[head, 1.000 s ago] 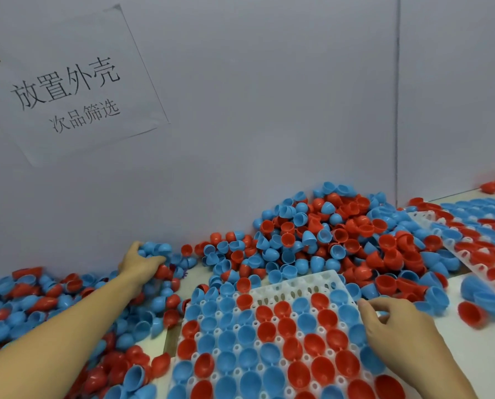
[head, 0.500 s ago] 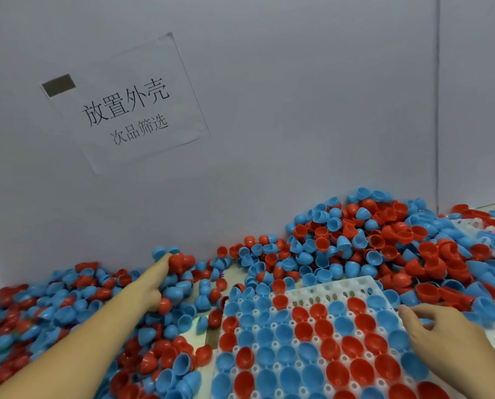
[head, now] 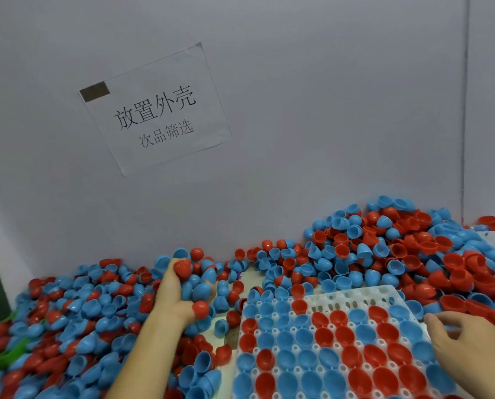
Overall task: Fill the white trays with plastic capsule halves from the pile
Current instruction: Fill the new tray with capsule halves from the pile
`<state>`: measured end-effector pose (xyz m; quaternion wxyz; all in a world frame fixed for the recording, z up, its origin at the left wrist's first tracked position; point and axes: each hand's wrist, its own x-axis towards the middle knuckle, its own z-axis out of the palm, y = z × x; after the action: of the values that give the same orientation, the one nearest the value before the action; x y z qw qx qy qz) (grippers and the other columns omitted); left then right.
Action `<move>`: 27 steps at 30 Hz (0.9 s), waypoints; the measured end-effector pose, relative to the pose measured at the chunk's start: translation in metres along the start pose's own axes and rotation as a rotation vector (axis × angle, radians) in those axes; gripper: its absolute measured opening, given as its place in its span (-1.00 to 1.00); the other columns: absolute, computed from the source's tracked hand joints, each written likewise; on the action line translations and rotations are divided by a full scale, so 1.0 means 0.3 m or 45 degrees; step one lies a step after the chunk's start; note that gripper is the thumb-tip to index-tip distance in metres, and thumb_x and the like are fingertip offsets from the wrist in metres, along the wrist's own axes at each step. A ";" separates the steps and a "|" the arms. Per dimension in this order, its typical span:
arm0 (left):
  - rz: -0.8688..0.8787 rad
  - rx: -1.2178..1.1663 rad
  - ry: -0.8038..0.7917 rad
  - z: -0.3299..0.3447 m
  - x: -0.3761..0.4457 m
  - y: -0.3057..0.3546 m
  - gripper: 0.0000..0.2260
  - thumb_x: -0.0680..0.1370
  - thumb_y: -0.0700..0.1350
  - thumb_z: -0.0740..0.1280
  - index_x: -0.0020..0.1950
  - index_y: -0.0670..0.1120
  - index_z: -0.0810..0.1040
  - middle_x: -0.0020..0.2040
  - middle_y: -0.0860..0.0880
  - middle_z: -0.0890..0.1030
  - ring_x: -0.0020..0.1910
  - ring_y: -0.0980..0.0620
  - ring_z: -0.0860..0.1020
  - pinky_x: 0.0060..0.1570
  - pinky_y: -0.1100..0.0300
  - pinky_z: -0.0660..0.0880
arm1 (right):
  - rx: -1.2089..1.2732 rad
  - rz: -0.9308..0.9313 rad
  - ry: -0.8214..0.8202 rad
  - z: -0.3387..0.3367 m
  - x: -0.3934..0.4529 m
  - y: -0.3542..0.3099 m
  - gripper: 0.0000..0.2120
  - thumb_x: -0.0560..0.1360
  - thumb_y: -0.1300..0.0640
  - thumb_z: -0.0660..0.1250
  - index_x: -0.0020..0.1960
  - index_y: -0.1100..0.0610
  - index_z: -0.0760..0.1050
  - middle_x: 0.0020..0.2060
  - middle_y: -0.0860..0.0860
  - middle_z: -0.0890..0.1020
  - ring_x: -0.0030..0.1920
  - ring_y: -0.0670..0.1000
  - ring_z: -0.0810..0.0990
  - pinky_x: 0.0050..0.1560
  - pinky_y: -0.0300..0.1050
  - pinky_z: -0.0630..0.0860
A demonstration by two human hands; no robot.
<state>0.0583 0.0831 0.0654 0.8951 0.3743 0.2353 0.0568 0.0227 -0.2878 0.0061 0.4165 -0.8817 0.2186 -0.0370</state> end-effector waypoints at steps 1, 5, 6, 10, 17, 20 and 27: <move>-0.002 -0.057 -0.005 0.011 -0.025 -0.022 -0.71 0.53 -0.12 0.32 -0.37 -0.17 0.60 -0.38 -0.12 0.63 -0.47 -0.06 0.62 -0.55 0.14 0.55 | 0.001 -0.003 0.036 0.005 -0.002 -0.006 -0.90 0.57 0.04 0.30 -0.04 0.01 0.58 -0.21 0.02 0.60 0.00 0.14 0.57 0.15 0.07 0.50; -0.005 -0.236 -0.105 0.058 -0.118 -0.130 -0.68 0.53 -0.12 0.34 -0.41 -0.13 0.67 -0.25 -0.07 0.63 -0.21 -0.03 0.59 -0.49 0.21 0.56 | 0.070 -0.159 0.252 0.008 -0.043 -0.074 -0.88 0.54 0.16 0.33 -0.11 0.00 0.61 -0.18 0.03 0.66 -0.13 0.08 0.57 0.07 0.04 0.49; -0.018 -0.263 -0.143 0.069 -0.142 -0.156 -0.71 0.50 -0.11 0.38 -0.41 -0.13 0.68 -0.21 -0.05 0.59 -0.18 0.00 0.55 -0.47 0.22 0.56 | 0.093 -0.224 0.273 0.006 -0.053 -0.103 -0.86 0.54 0.16 0.33 -0.13 -0.04 0.60 -0.19 0.01 0.66 -0.18 0.04 0.56 0.03 0.02 0.48; -0.051 -0.212 -0.216 0.108 -0.203 -0.246 -0.74 0.23 0.00 0.52 -0.21 -0.16 0.68 -0.12 -0.14 0.58 -0.29 -0.02 0.54 -0.50 0.20 0.52 | 0.107 -0.609 0.080 0.002 -0.056 -0.237 -0.83 0.58 0.17 0.31 0.05 -0.05 0.62 -0.20 -0.16 0.62 -0.25 -0.16 0.57 -0.24 -0.30 0.48; -0.068 -0.076 -0.343 0.098 -0.195 -0.343 -0.62 0.41 0.11 0.47 0.14 -0.07 0.72 0.10 -0.17 0.71 -0.30 -0.04 0.67 -0.47 0.17 0.55 | 0.455 -0.881 -0.111 0.096 -0.124 -0.345 -0.69 0.54 0.23 0.36 -0.12 -0.22 0.60 -0.26 -0.22 0.67 -0.19 -0.23 0.63 -0.29 -0.40 0.52; 0.013 0.041 -0.312 0.099 -0.179 -0.344 -0.55 0.33 0.06 0.49 0.17 -0.09 0.68 0.05 -0.21 0.72 -0.28 -0.08 0.68 -0.46 0.13 0.54 | 0.514 -0.869 -0.196 0.145 -0.134 -0.343 -0.67 0.50 0.26 0.40 -0.16 -0.21 0.63 -0.28 -0.18 0.67 -0.24 -0.14 0.64 -0.34 -0.32 0.52; 0.218 0.226 -0.148 0.114 -0.164 -0.362 -0.35 0.00 0.07 0.54 0.09 0.02 0.67 -0.10 -0.17 0.74 -0.19 -0.19 0.72 -0.43 0.07 0.59 | 0.593 -1.005 -0.303 0.195 -0.198 -0.391 -0.71 0.39 0.17 0.49 -0.11 -0.21 0.54 -0.35 -0.06 0.62 -0.35 -0.08 0.59 -0.43 -0.22 0.49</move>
<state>0.0227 -0.0300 0.0292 0.8625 0.4734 0.1546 0.0901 0.0251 -0.1557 0.0629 0.5794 -0.7786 -0.1967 -0.1392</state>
